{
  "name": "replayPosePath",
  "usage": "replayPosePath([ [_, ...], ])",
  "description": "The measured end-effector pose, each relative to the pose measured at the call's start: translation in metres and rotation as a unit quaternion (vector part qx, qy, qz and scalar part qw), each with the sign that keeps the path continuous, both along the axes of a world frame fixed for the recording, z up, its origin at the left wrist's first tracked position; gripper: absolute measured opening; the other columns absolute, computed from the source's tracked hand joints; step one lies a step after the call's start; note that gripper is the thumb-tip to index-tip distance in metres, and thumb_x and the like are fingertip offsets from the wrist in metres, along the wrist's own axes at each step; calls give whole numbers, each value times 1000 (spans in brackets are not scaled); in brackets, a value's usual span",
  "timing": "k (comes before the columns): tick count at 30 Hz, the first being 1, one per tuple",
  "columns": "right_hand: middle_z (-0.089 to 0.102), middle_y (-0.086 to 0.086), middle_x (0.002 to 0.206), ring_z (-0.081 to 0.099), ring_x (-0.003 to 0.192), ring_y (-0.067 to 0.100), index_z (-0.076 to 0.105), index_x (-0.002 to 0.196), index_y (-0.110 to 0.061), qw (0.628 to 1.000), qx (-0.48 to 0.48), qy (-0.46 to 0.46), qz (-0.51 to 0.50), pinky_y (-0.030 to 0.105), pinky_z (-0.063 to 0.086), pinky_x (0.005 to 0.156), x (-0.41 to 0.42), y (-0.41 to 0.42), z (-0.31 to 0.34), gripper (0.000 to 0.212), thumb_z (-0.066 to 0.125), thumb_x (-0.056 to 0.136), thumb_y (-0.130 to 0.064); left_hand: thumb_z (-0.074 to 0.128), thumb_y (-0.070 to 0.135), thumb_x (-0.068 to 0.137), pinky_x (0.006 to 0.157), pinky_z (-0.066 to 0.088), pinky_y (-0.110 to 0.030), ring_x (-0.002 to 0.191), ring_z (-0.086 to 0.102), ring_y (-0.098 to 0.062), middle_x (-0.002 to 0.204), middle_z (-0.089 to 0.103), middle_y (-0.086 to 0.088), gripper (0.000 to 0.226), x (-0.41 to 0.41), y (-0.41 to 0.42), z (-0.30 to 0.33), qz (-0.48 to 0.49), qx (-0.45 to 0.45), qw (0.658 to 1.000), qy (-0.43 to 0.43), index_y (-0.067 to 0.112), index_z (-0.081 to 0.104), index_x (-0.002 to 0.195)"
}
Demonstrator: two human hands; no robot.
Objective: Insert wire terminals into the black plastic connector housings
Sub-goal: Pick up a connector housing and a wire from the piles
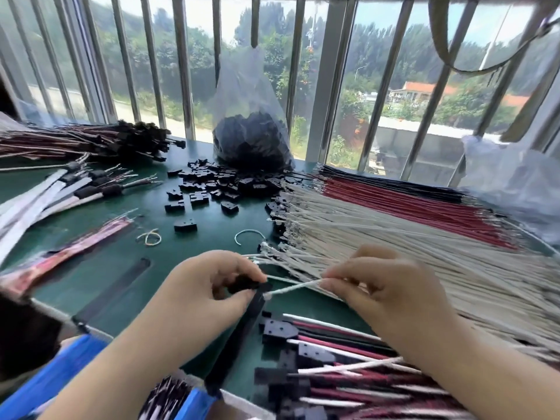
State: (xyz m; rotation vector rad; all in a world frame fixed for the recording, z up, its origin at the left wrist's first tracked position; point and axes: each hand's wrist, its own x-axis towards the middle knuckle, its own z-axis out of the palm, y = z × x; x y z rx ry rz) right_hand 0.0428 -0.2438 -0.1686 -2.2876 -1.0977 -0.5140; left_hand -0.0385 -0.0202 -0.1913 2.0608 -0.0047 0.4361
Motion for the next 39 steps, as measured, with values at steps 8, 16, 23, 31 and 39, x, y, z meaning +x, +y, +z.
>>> replayPosePath([
  [8, 60, -10, 81, 59, 61, 15, 63, 87, -23, 995, -41, -85, 21, 34, 52, 48, -3, 6, -5, 7, 56, 86, -22, 79, 9, 70, 77, 54, -28, 81, 67, -6, 89, 69, 22, 56, -1, -8, -9, 57, -4, 998, -18, 53, 60, 98],
  [16, 61, -17, 84, 61, 67, 10, 70, 96, -30, 997, -32, -14, 67, 34, 53, 53, 0, 7, -9, 20, 55, 86, -21, 79, 16, 69, 63, 47, -11, 64, 58, -4, 84, 65, 7, 27, -7, -11, -2, -28, -44, 997, -60, 36, 74, 85],
  [23, 55, -24, 84, 55, 77, -5, 68, 93, -27, 998, -3, 0, 63, 6, 43, 69, 3, 7, -13, 17, 58, 84, -16, 78, 32, 68, 73, 42, -2, 81, 63, 3, 95, 68, 20, 17, -8, -11, 2, 1, -86, 993, -87, 34, 75, 85],
  [31, 63, -20, 82, 56, 65, -2, 73, 99, -36, 997, 58, -18, 51, 18, 44, 53, 1, 2, -5, 19, 65, 82, -28, 75, 49, 63, 60, 37, -3, 59, 52, 2, 70, 59, 18, 45, -1, -14, 6, 33, 31, 996, -72, 52, 56, 104],
  [39, 61, -22, 75, 52, 65, -3, 64, 83, -35, 996, 11, -86, 10, 26, 47, 51, -1, 4, -2, 3, 66, 80, -35, 74, 61, 34, 59, 51, -24, 56, 59, -9, 73, 67, 8, 53, 3, -18, 4, 56, -4, 998, -37, 44, 65, 83],
])
